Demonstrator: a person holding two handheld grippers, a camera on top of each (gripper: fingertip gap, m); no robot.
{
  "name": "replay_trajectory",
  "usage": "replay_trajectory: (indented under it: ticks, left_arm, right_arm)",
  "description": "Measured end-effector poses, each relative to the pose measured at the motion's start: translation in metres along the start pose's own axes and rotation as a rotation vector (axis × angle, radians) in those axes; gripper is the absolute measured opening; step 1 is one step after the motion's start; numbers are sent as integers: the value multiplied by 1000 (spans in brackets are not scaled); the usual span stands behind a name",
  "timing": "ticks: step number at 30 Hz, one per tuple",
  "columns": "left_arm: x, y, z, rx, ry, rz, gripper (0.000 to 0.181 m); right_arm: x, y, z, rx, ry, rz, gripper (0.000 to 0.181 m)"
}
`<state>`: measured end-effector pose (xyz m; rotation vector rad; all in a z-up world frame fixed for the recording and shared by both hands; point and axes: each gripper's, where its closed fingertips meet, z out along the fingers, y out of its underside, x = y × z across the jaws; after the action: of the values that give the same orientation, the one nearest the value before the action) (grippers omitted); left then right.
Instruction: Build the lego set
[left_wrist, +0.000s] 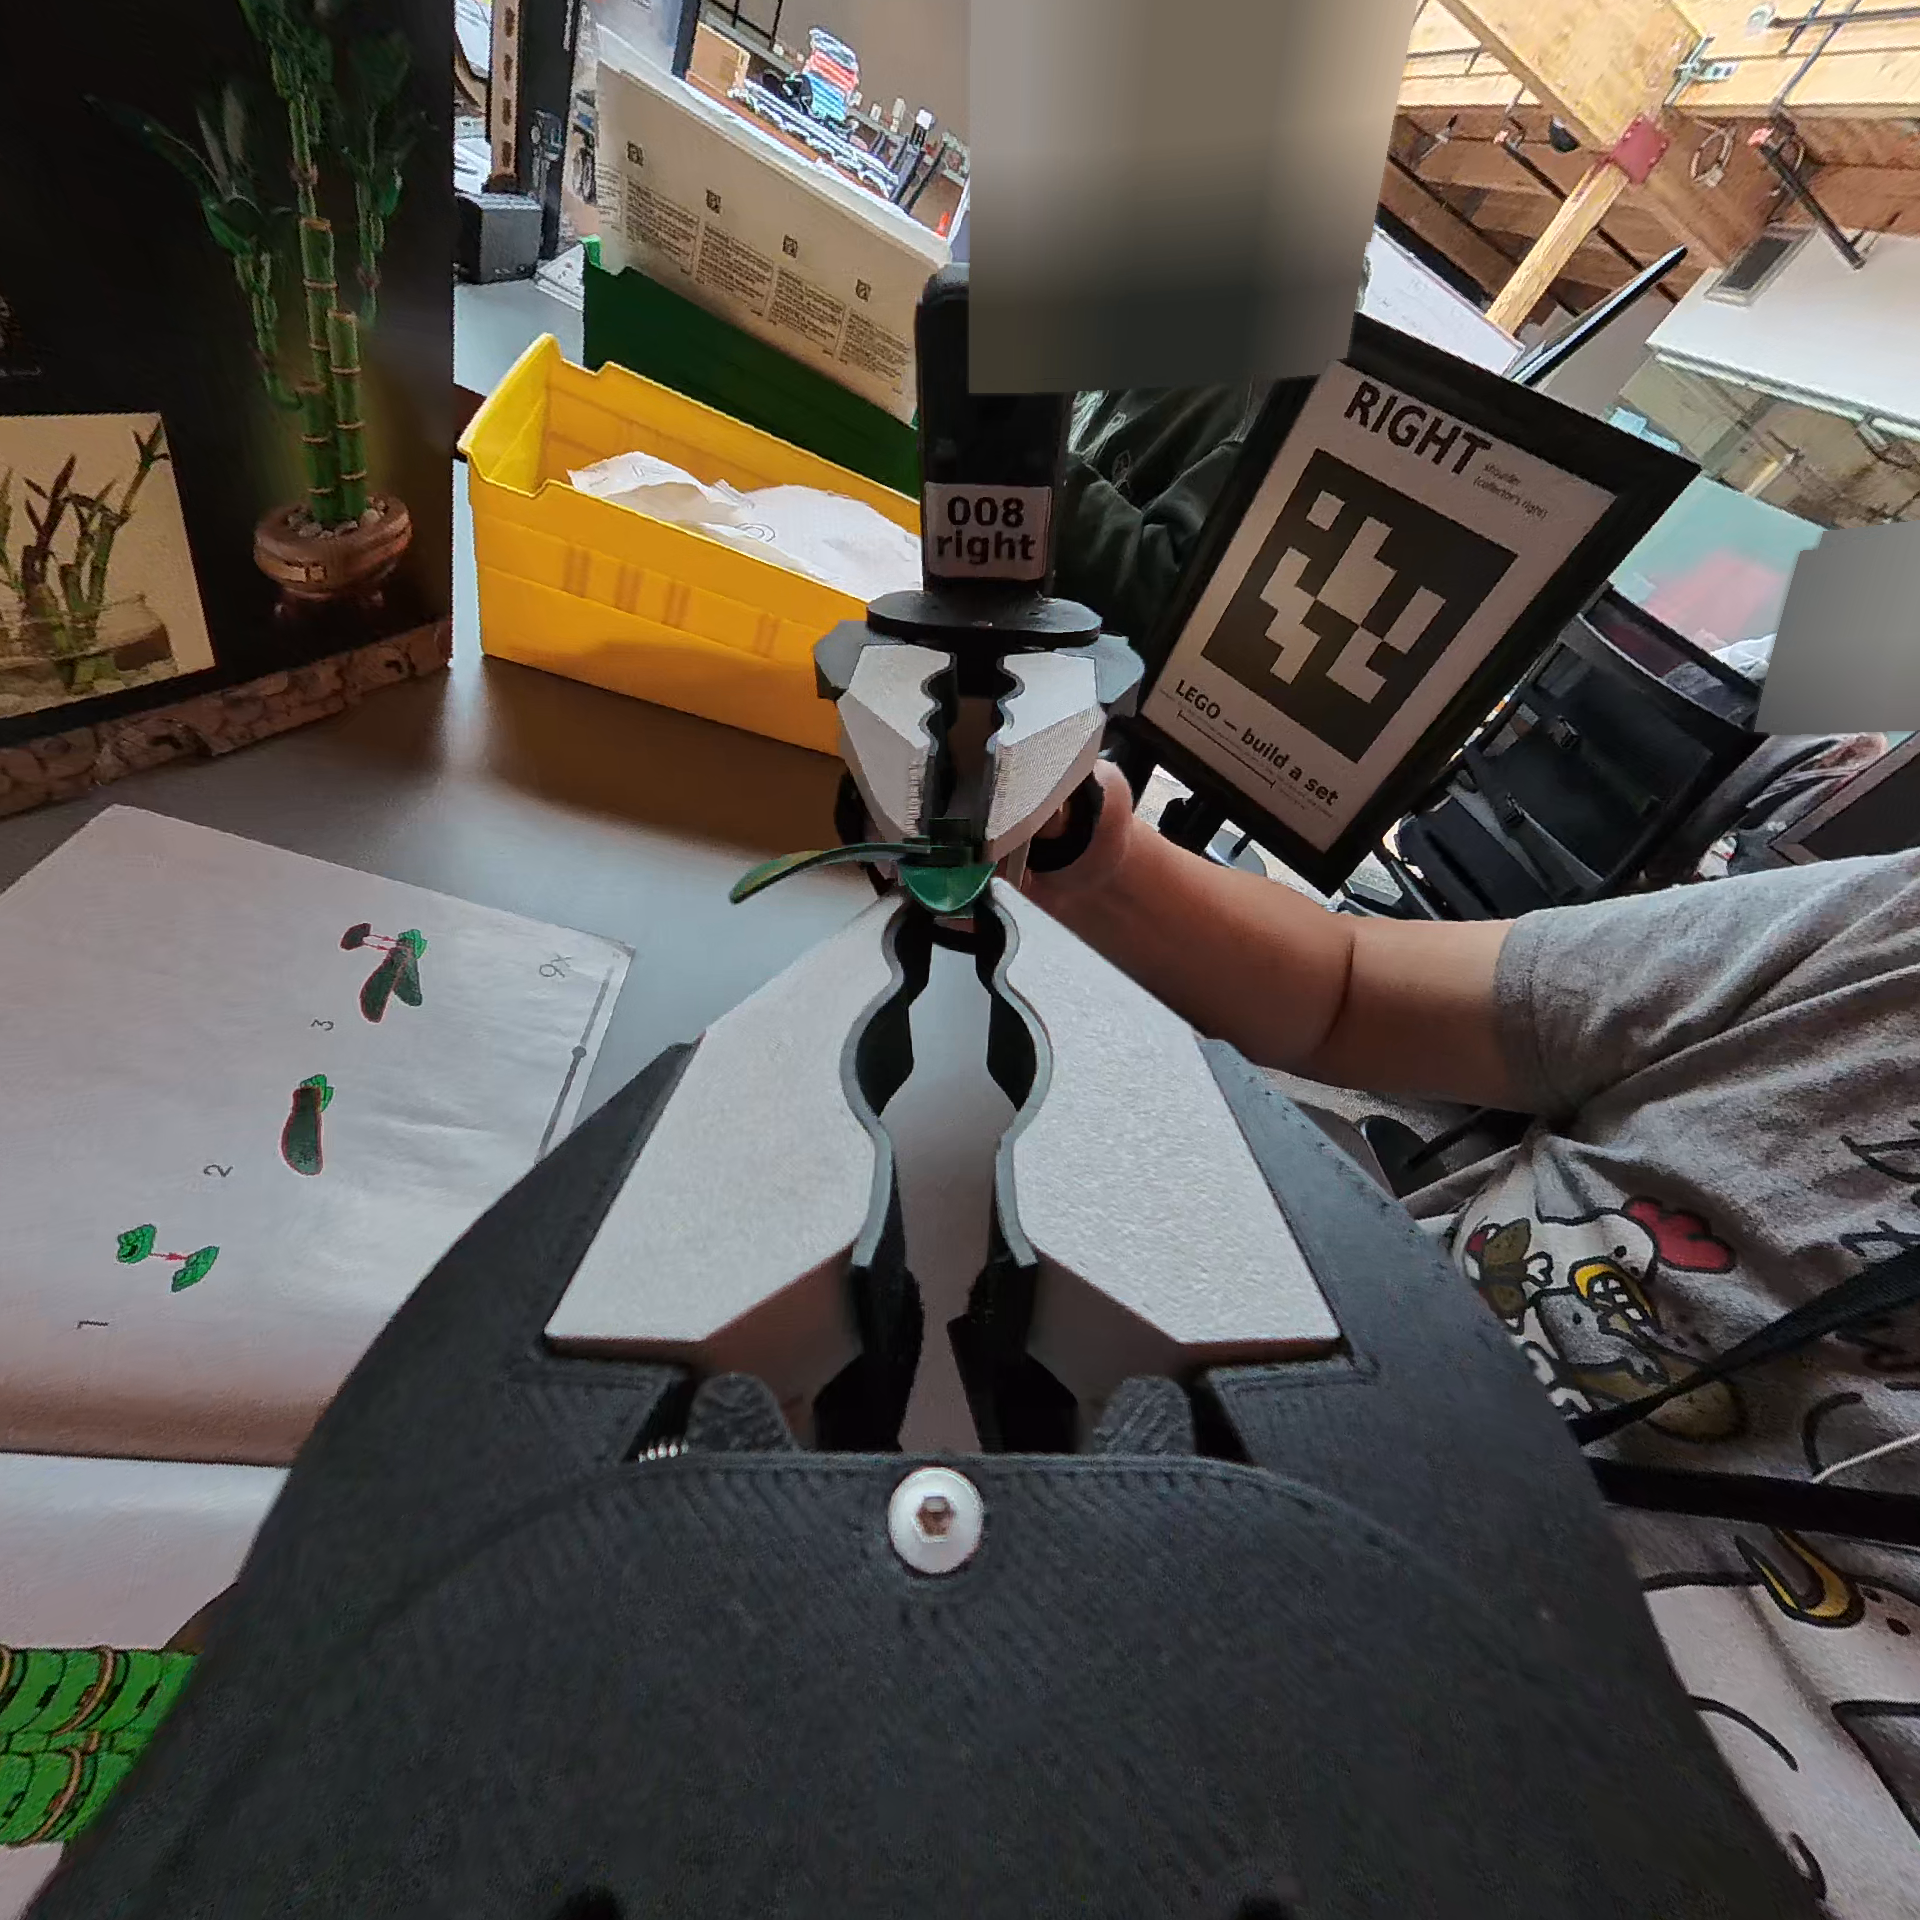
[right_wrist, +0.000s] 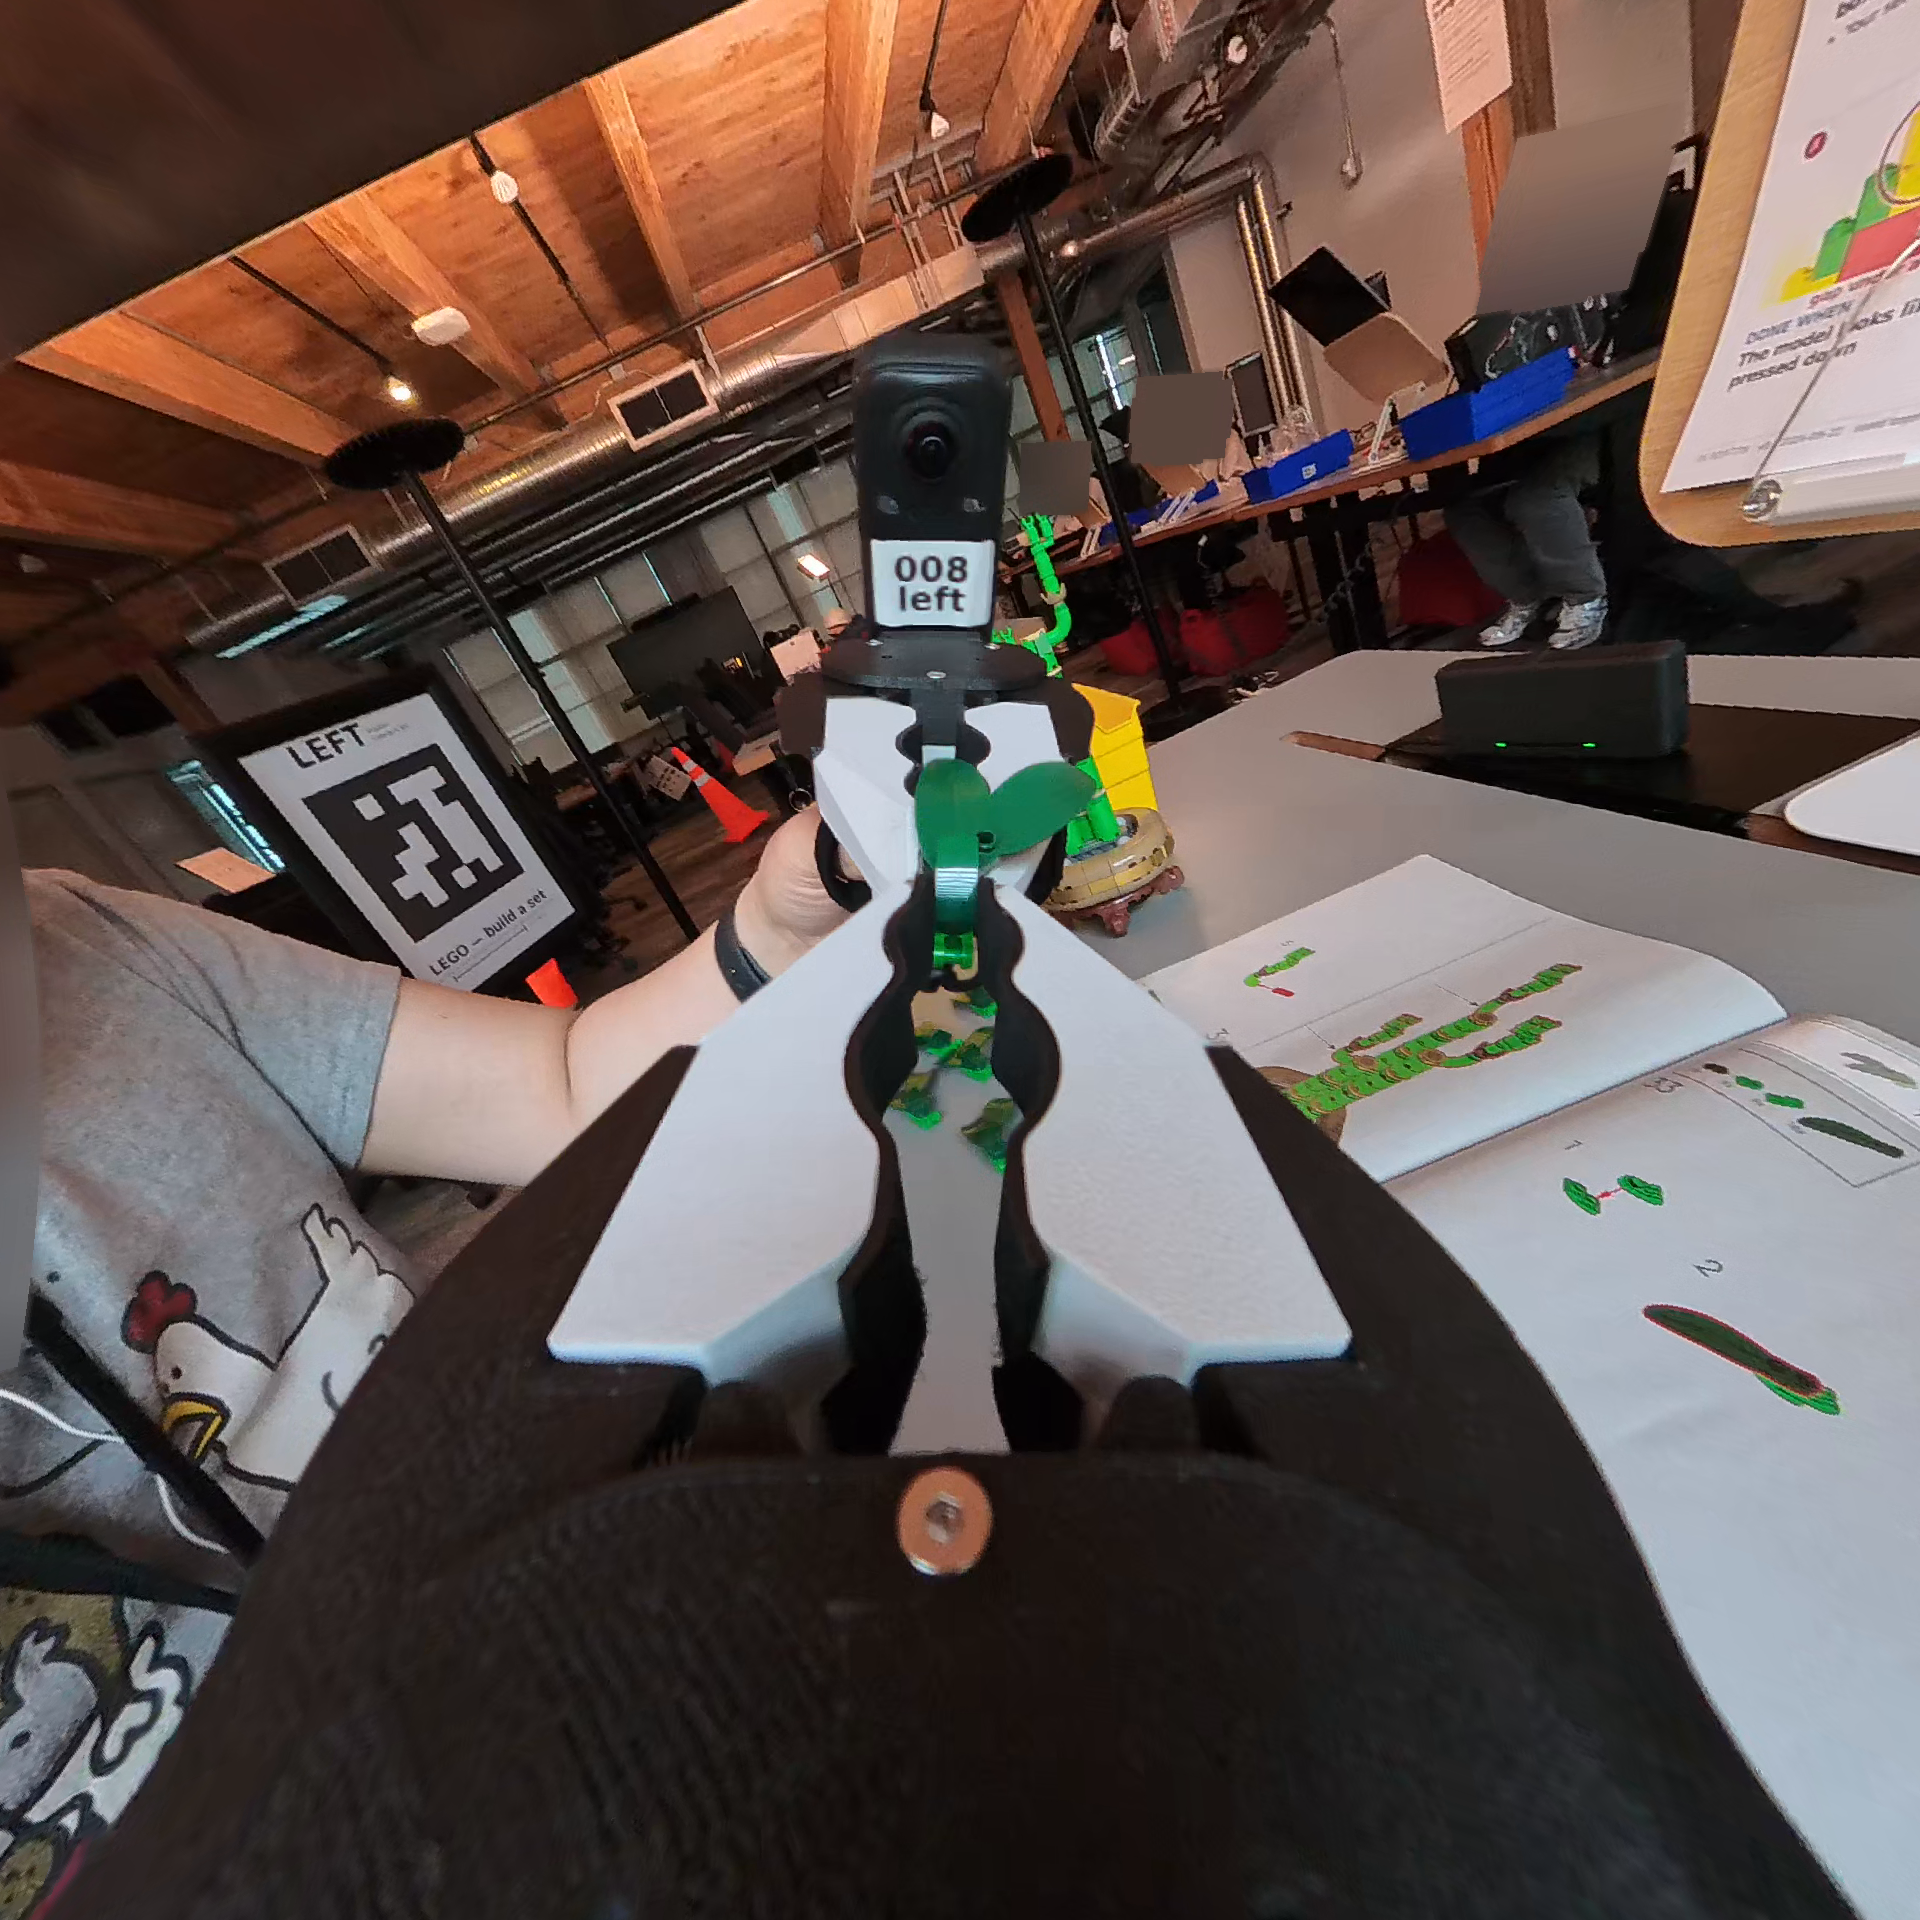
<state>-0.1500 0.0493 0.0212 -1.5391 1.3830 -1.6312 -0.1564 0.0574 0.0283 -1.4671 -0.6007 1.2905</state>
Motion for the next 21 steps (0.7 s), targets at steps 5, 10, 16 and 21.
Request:
replay_trajectory:
  ticks: [5, 10, 16, 21]
  left_arm:
    - [1, -1, 1, 0, 0, 12, 6]
    - [0, 0, 2, 6, 2, -2, 6]
    - [-1, 0, 2, 12, 2, -12, 6]
    - [-2, -3, 0, 30, 3, -21, 6]
  right_arm:
    - [-1, -2, -1, 6, 5, -19, 6]
    - [1, -1, -3, 1, 25, -24, 6]
    - [3, -2, -3, 6, 35, -30, 6]
    - [-1, -11, -8, 48, 21, -44, 14]
